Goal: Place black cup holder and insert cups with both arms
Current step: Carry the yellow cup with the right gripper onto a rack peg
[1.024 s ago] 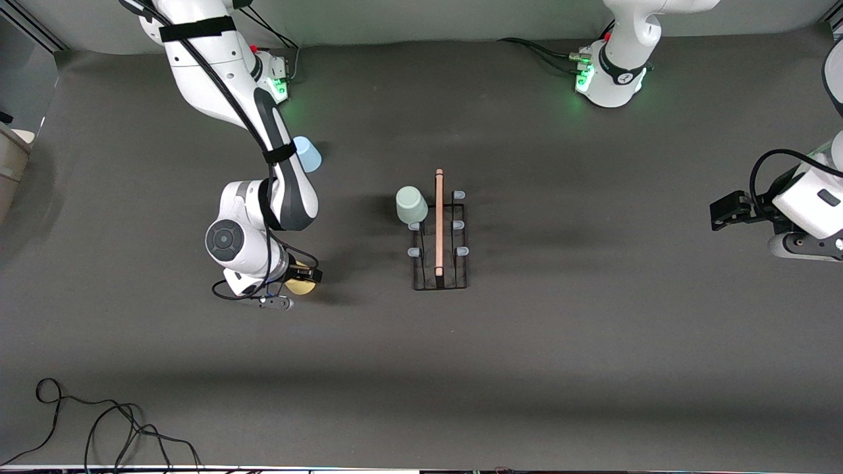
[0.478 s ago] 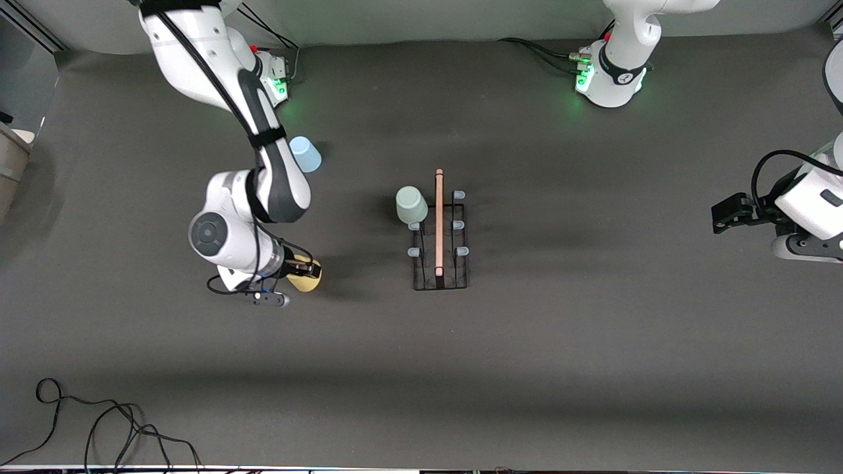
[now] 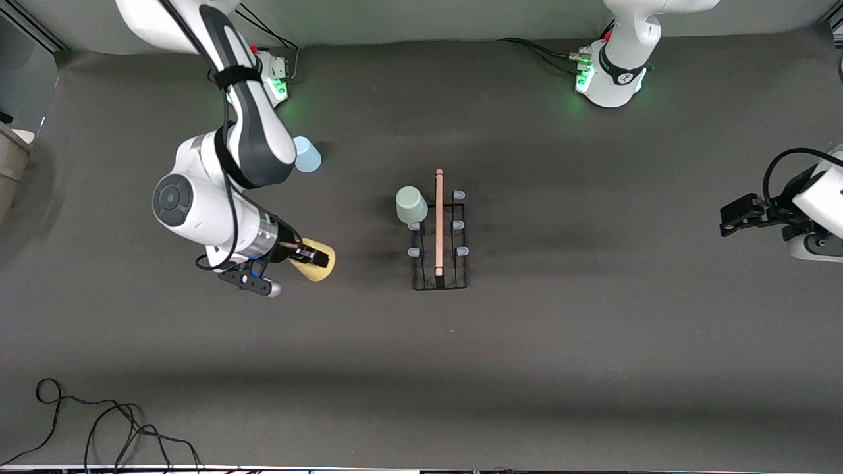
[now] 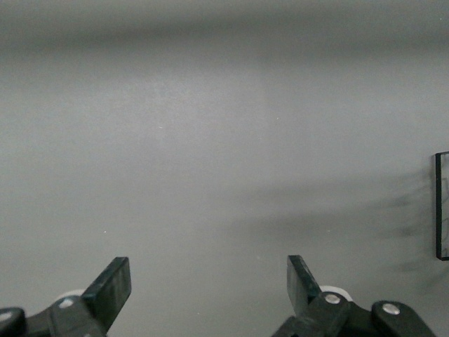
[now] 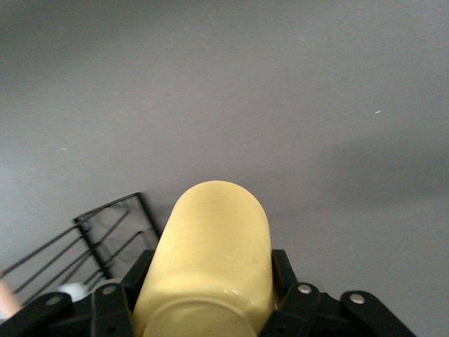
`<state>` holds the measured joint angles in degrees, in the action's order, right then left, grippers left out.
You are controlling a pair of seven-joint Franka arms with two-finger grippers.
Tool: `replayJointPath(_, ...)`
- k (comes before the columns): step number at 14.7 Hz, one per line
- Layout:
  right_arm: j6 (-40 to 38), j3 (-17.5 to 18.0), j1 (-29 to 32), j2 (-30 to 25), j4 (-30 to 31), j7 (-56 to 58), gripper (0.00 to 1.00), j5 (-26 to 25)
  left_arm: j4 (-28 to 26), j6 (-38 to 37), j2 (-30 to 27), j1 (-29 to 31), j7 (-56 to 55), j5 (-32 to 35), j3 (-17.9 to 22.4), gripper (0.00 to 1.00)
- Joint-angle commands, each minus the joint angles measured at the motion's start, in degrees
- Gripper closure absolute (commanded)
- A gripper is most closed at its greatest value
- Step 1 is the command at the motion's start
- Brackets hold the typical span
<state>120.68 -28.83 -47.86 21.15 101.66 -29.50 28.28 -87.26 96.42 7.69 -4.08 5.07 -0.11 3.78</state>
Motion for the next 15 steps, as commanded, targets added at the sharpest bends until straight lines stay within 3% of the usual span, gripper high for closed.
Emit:
replayJointPath(1, -0.97, -0.35, -3.63, 3.36, -5.41, -8.09, 1.0, 0.89, 0.33, -0.61, -0.49, -0.13, 0.82, -0.16, 0.09, 0.01)
replayJointPath(6, -0.45, -0.35, -8.56, 8.29, -13.5, -19.61, 1.0, 0.72, 0.42, -0.61, -0.66, -0.31, 0.64, 0.02, 0.09, 0.01)
replayJointPath(15, 8.6, -0.53, -13.57, 16.11, -15.0, -27.8, 1.0, -1.12, 0.25, -0.88, -0.57, -0.4, 0.55, 0.02, 0.09, 0.01)
